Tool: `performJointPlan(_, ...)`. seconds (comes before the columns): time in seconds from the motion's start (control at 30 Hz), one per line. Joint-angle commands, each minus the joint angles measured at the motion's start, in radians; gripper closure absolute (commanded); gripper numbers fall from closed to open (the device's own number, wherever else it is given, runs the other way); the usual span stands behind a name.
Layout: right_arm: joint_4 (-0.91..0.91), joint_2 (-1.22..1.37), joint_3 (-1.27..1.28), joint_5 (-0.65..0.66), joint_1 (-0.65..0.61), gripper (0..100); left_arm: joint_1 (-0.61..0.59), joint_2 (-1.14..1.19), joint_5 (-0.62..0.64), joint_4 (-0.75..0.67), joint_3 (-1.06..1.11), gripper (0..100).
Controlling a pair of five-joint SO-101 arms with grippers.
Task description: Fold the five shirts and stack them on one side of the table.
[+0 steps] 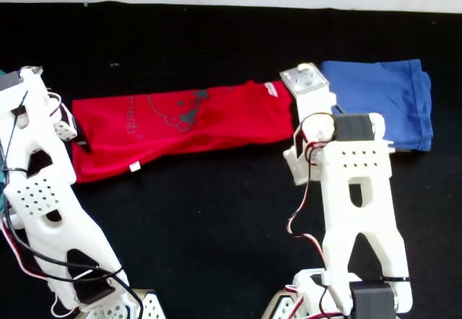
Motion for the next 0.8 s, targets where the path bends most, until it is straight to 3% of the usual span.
performJointPlan(0.0, 0.044, -0.039, -0.012, 0.003, 0.008, 98.3, 0.024, 0.010, 0.012, 0.040, -0.056, 85)
performJointPlan(0.1, 0.045, -0.039, -0.004, 0.003, 0.010, 98.3, 0.019, 0.012, 0.011, 0.046, -0.101, 100)
performJointPlan(0.27, 0.042, -0.096, 0.013, 0.003, 0.010, 98.6, -0.025, 0.012, -0.040, 0.018, -0.179, 99)
performJointPlan(0.4, -0.007, -0.255, 0.170, 0.008, 0.013, 99.2, -0.053, 0.008, -0.069, 0.055, -0.275, 99)
performJointPlan(0.6, -0.263, -0.387, 0.545, 0.011, 0.153, 99.2, -0.018, 0.002, -0.066, 0.227, -0.473, 99)
performJointPlan(0.77, -0.490, -0.397, 0.771, 0.009, 0.217, 99.2, 0.062, -0.122, -0.064, 0.227, -0.378, 99)
